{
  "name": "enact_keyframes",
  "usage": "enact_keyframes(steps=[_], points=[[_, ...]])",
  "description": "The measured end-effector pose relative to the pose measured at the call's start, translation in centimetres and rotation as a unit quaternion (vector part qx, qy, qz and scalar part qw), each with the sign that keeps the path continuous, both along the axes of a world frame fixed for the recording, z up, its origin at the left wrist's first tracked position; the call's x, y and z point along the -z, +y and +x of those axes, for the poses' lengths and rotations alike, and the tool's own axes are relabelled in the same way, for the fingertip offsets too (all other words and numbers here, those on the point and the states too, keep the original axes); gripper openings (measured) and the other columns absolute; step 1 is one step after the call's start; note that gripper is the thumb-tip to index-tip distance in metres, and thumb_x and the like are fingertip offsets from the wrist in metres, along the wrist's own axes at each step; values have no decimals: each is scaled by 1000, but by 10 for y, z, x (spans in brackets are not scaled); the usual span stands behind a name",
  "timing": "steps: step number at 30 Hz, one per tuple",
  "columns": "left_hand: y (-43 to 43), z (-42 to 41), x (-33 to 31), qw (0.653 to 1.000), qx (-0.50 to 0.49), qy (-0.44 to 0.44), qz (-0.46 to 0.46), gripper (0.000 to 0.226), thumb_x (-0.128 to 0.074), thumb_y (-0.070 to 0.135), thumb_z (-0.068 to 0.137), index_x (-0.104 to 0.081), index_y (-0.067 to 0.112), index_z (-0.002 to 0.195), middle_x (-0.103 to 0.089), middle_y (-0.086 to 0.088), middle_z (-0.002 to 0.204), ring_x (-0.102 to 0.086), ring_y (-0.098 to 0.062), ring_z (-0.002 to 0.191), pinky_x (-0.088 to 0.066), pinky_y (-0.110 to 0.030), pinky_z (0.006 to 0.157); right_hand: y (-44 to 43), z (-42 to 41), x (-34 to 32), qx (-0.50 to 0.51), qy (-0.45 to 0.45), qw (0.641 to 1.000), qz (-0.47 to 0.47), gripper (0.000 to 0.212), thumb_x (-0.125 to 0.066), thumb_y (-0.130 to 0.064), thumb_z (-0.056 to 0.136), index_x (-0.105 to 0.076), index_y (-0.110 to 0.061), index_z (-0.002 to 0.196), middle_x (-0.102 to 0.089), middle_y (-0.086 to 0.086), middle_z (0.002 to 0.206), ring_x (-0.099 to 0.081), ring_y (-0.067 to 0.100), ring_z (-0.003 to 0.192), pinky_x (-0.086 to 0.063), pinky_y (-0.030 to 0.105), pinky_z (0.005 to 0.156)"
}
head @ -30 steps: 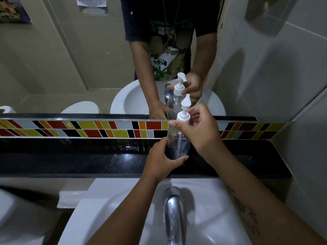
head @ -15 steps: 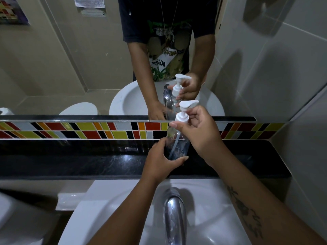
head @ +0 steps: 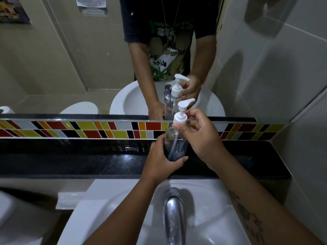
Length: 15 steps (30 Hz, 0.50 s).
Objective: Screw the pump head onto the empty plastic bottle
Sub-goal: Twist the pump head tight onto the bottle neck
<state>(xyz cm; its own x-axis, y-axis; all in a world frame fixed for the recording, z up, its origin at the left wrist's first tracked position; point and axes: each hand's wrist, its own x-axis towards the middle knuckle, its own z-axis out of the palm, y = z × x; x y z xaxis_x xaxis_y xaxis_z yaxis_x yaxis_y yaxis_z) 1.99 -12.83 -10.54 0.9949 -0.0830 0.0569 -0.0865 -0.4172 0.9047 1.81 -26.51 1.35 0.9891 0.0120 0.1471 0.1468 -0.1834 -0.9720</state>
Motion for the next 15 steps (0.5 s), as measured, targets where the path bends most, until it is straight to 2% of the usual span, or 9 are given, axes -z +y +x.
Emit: enact_keyframes(steps=[2,3,5,8,11,13,15], points=[[1,-1,1,1000,15,8,23,74,-90,42,78,-51,37,141,-58,2,130,-49,25,110,-45,-8,90,-2,0,-1,-17,4,1000,-12,24,-68,-24,87,-56,-36,104,-69,-3,114,-64,12,110,-53,40,98],[2,-1,0,999,14,12,26,70,-90,41,79,-52,38,138,-57,3,129,-50,25,109,-44,-6,89,-3,0,-2,-25,5,1000,-13,23,-66,-24,88,-57,-38,105,-68,-3,115,-64,12,111,-52,40,98],[1,0,0,1000,-1,11,23,66,-92,44,76,-54,37,130,-59,4,128,-57,10,112,-51,-16,94,-3,1,-3,-35,11,999,-13,25,-63,-23,91,-57,-36,111,-68,-3,119,-63,10,113,-51,37,99],[-1,2,3,1000,-16,6,21,67,-95,50,70,-54,35,121,-61,6,125,-63,-9,117,-58,-34,100,-1,0,-3,-41,11,999,-17,32,-61,-20,92,-55,-27,123,-65,-9,122,-59,2,116,-48,19,96],[-1,3,5,1000,-23,6,20,69,-96,51,67,-53,34,118,-61,6,124,-64,-12,117,-60,-38,99,2,-2,-5,-34,9,999,1,32,-61,-20,92,-56,-22,124,-66,-8,119,-61,2,112,-49,14,90],[-3,2,5,999,-34,9,17,69,-95,52,65,-51,34,114,-62,6,122,-65,-13,114,-62,-41,96,5,-2,-5,-10,2,1000,7,30,-66,-18,89,-58,-24,117,-66,-9,113,-62,1,108,-50,12,87],[-4,2,6,999,-47,15,10,69,-92,60,60,-49,37,109,-63,6,118,-68,-14,111,-63,-44,92,10,0,-3,23,-8,1000,4,31,-73,-17,82,-55,-30,104,-67,-7,109,-65,6,105,-53,19,88]])
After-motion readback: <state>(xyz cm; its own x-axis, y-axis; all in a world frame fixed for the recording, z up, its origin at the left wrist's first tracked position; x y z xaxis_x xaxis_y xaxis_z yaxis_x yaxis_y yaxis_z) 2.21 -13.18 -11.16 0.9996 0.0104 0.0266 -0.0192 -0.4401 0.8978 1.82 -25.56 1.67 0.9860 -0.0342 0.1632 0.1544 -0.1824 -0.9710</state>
